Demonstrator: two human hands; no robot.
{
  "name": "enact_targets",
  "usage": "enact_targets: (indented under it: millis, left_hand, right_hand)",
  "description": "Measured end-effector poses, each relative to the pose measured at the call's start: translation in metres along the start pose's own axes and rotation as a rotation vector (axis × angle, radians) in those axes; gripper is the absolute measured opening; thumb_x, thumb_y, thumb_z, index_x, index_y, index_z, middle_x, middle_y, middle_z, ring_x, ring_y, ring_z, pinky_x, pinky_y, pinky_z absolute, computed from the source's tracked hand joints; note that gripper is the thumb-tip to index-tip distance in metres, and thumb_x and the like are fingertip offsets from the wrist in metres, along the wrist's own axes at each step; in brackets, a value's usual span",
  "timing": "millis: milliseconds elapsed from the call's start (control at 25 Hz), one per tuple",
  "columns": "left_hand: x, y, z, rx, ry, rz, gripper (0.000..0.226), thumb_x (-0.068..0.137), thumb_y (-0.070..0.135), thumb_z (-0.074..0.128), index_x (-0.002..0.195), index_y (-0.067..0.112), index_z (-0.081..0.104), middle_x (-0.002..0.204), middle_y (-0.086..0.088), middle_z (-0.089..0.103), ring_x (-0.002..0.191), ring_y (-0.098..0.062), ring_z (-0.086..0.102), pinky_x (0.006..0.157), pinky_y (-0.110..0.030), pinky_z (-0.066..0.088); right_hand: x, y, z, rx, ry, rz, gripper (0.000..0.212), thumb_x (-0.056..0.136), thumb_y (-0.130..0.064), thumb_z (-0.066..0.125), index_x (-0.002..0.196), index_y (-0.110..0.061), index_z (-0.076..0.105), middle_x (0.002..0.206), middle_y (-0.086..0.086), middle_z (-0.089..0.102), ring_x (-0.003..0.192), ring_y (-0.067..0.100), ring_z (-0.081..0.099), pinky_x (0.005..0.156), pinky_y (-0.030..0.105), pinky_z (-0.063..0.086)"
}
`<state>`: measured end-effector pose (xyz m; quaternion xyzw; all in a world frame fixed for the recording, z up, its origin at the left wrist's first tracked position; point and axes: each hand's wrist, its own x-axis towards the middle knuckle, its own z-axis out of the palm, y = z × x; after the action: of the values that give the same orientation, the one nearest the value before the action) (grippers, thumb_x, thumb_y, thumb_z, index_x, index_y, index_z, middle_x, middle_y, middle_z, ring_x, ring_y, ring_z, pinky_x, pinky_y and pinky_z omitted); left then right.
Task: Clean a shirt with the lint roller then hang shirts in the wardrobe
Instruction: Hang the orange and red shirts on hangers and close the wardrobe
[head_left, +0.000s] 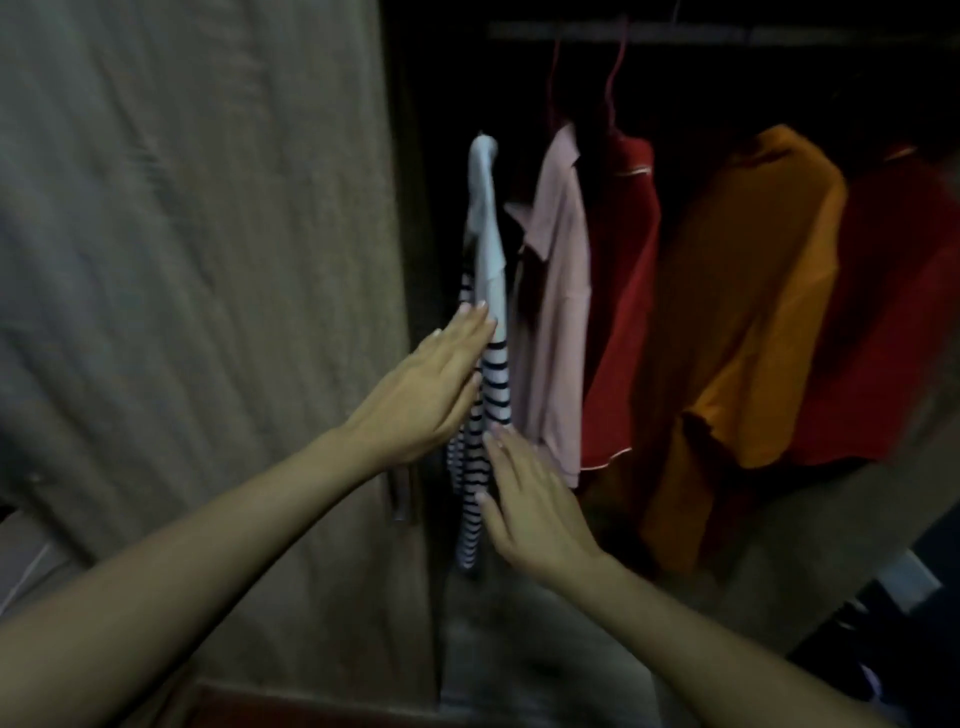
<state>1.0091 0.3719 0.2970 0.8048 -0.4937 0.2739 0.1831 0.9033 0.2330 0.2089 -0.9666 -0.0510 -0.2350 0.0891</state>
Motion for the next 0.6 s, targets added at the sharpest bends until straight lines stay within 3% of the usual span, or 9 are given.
enact_targets:
  millis: [120,240,320,440,600]
  left_hand:
    - [-0.043,-0.034,-0.011,0.183,-0.109,0.053,0.054,0.094,0.023,0.031,0.144,0.003,0.029,0.152,-0.015,0.027,0.141,-0.026,0.02,0.111,-0.041,0.024]
    - [-0.066,-0.064,-0.02,0.41,-0.184,0.113,0.058,0.087,0.022,0.035,0.142,0.004,0.033,0.149,-0.017,0.035,0.138,-0.027,0.023,0.107,-0.044,0.029]
    - [-0.07,-0.079,-0.025,0.496,-0.205,0.129,0.058,0.086,0.023,0.033,0.141,0.005,0.036,0.148,-0.014,0.038,0.136,-0.025,0.024,0.106,-0.044,0.033]
    - [-0.066,-0.093,-0.029,0.585,-0.216,0.212,0.058,0.085,0.022,0.031,0.142,0.006,0.036,0.149,-0.01,0.037,0.137,-0.022,0.023,0.107,-0.043,0.033]
    - [-0.063,-0.102,-0.03,0.651,-0.2,0.291,0.059,0.083,0.019,0.033,0.141,0.007,0.037,0.148,-0.009,0.039,0.135,-0.019,0.025,0.107,-0.042,0.029]
  right_hand:
    - [-0.007,-0.042,0.046,-0.072,-0.171,-0.12,0.057,0.08,-0.042,0.041,0.121,-0.008,0.061,0.123,0.007,0.064,0.115,0.02,0.06,0.096,0.035,0.048]
    - [0.002,-0.066,0.076,-0.252,-0.4,-0.204,0.057,0.077,-0.054,0.05,0.113,-0.014,0.067,0.116,0.0,0.069,0.114,0.014,0.061,0.098,0.03,0.047]
    - [0.017,-0.072,0.088,-0.435,-0.486,-0.251,0.063,0.084,-0.055,0.046,0.126,-0.01,0.056,0.132,0.006,0.059,0.128,0.019,0.048,0.11,0.034,0.033]
    - [0.043,-0.072,0.098,-0.7,-0.522,-0.415,0.061,0.098,-0.042,0.028,0.144,-0.001,0.024,0.152,0.013,0.028,0.143,0.028,0.018,0.12,0.04,0.006]
    - [0.054,-0.081,0.101,-0.855,-0.499,-0.518,0.054,0.098,-0.028,0.031,0.145,-0.004,0.018,0.148,0.011,0.03,0.138,0.027,0.024,0.12,0.04,0.006]
